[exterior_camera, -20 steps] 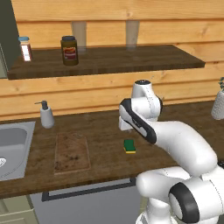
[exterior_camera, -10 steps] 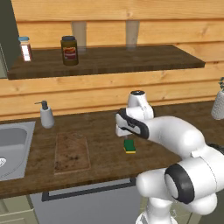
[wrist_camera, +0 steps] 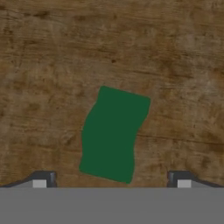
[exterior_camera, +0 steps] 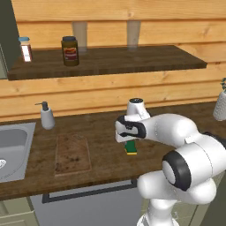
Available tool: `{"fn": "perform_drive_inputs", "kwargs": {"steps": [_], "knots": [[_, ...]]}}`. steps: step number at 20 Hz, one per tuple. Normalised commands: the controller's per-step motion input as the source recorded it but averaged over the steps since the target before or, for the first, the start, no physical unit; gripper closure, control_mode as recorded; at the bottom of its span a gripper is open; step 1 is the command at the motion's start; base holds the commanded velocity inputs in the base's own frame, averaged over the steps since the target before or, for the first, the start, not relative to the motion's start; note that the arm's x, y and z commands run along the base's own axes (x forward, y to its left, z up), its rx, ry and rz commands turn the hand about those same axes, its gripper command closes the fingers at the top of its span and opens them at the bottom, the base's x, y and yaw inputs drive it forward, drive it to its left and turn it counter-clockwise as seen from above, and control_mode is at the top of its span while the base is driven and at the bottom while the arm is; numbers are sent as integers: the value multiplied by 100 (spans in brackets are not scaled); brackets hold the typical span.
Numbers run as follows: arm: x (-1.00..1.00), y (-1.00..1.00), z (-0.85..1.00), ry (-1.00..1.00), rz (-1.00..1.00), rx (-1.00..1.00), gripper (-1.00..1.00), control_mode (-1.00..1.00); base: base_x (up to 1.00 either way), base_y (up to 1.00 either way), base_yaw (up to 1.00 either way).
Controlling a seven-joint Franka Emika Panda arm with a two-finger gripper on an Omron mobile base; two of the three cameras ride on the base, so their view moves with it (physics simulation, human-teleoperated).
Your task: Pick up the sponge from the counter and clean the cutting board by briefly scrubbing or pressing down on the cutting board. Once finished, release the sponge.
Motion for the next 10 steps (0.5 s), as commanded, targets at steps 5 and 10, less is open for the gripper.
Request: {"fn": "perform_drive_inputs", "kwargs": {"steps": [5, 10], "knots": [[8, 1, -31, 0, 0, 0, -100, -100, 0, 0, 0], [5, 2, -34, 0, 0, 0, -100, -100, 0, 0, 0]]}}
